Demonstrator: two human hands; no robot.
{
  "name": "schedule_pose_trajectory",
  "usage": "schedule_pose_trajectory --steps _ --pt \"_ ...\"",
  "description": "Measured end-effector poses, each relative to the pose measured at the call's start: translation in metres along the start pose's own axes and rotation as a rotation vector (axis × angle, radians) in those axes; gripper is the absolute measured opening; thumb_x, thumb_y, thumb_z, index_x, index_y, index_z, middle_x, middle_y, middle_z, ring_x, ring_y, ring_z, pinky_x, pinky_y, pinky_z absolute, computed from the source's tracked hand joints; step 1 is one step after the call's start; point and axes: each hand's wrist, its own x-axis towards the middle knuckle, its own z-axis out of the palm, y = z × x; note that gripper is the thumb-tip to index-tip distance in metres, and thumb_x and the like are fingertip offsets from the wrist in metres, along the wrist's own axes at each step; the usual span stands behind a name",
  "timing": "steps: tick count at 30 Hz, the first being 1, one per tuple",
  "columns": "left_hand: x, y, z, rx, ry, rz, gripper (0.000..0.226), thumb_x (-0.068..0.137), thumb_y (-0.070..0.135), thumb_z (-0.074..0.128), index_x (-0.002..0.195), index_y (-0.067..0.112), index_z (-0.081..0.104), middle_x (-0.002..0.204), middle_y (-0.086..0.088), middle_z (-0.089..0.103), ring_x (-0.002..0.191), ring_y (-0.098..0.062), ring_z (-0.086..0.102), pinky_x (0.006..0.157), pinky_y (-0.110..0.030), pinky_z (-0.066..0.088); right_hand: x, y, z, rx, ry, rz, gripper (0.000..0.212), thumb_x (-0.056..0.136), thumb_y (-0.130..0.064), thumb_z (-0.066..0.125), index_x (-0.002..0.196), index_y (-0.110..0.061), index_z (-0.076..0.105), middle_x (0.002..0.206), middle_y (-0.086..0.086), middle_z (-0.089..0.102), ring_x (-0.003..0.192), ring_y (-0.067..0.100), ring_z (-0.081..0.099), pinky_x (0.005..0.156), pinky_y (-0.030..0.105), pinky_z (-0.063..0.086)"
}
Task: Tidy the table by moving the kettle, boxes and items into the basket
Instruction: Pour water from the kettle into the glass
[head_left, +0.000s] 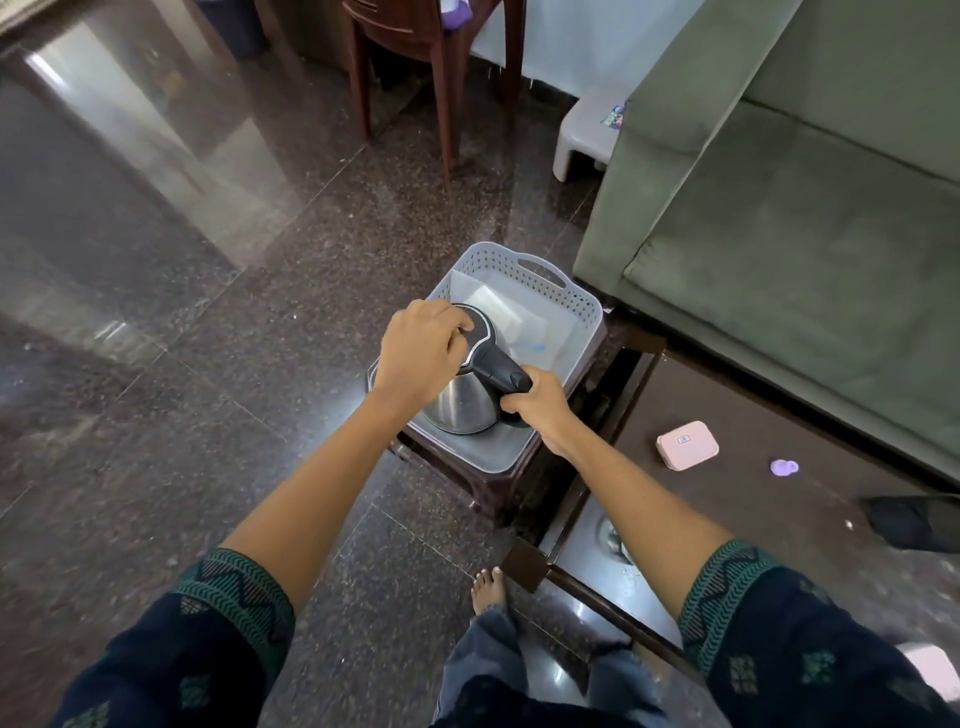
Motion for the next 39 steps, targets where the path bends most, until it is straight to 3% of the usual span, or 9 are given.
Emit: schedule_pose_trajectory --steps 3,7,13,20,25,30,35,39 --pt "-0.002 -0.006 -0.012 0.041 0.062 -0.044 0.033 0.079 0.014 0.039 0.092 0.014 0.069 0.095 -0.004 0.070 0.091 -0.031 0.058 0.080 -0.043 0.046 -0.007 -0.004 -0.004 0.044 0.015 -0.027 0.021 0.070 0.009 0.059 0.086 -0.005 0.059 0.066 0.003 0.049 0.062 0.016 0.046 0.059 0.028 0.039" --pt "-0.004 -0.006 -0.032 0.020 0.108 -0.057 0.033 0.079 0.010 0.039 0.094 0.016 0.069 0.098 -0.005 0.068 0.093 -0.031 0.055 0.080 -0.043 0.046 -0.020 -0.010 -0.016 0.083 0.014 -0.058 0.016 0.069 0.009 0.060 0.082 -0.001 0.060 0.065 0.004 0.048 0.060 0.016 0.045 0.057 0.026 0.040" --pt "-0.007 0.027 -0.060 -0.008 0.244 0.029 0.032 0.077 0.006 0.039 0.090 0.016 0.067 0.095 -0.003 0.067 0.088 -0.028 0.056 0.077 -0.041 0.045 -0.058 -0.025 -0.045 0.132 0.011 -0.119 0.029 0.064 0.011 0.056 0.059 -0.016 0.048 0.039 -0.012 0.041 0.039 0.006 0.036 0.046 0.019 0.033" --pt "-0.013 0.082 -0.074 -0.088 0.384 0.017 0.031 0.081 0.005 0.042 0.100 0.016 0.065 0.102 0.000 0.065 0.092 -0.023 0.054 0.072 -0.029 0.040 -0.120 -0.027 -0.110 0.123 0.094 -0.242 0.030 0.062 0.014 0.058 0.057 -0.015 0.049 0.053 0.004 0.044 0.045 0.011 0.038 0.044 0.019 0.033" --pt "-0.023 0.131 -0.044 -0.111 0.264 0.010 0.030 0.084 0.007 0.042 0.101 0.020 0.063 0.106 0.004 0.064 0.101 -0.021 0.053 0.075 -0.031 0.038 -0.157 -0.002 -0.176 0.136 0.166 -0.253 0.025 0.057 0.012 0.062 0.057 -0.011 0.054 0.045 0.008 0.051 0.045 0.022 0.045 0.048 0.025 0.036" --pt "-0.039 0.179 0.006 -0.148 0.145 0.059 0.028 0.086 0.007 0.045 0.104 0.015 0.064 0.110 0.000 0.065 0.104 -0.024 0.055 0.081 -0.032 0.043 -0.188 0.041 -0.242 0.053 0.262 -0.193 0.023 0.049 0.006 0.065 0.054 -0.012 0.052 0.041 0.001 0.047 0.039 0.017 0.040 0.047 0.025 0.031" --pt "-0.053 0.207 0.063 -0.161 -0.076 0.129 0.025 0.086 0.007 0.049 0.104 0.012 0.064 0.108 -0.008 0.067 0.105 -0.029 0.058 0.092 -0.040 0.043 -0.209 0.084 -0.291 -0.096 0.307 -0.120 0.020 0.045 0.000 0.065 0.052 -0.014 0.052 0.038 -0.001 0.045 0.029 0.011 0.036 0.042 0.022 0.029" --pt "-0.075 0.213 0.114 -0.181 -0.287 0.082 0.026 0.084 0.010 0.050 0.104 0.021 0.063 0.102 -0.002 0.069 0.104 -0.025 0.059 0.092 -0.040 0.047 -0.213 0.118 -0.317 -0.214 0.309 -0.064 0.016 0.041 -0.007 0.064 0.054 -0.009 0.057 0.039 0.000 0.048 0.033 0.014 0.039 0.043 0.024 0.032"
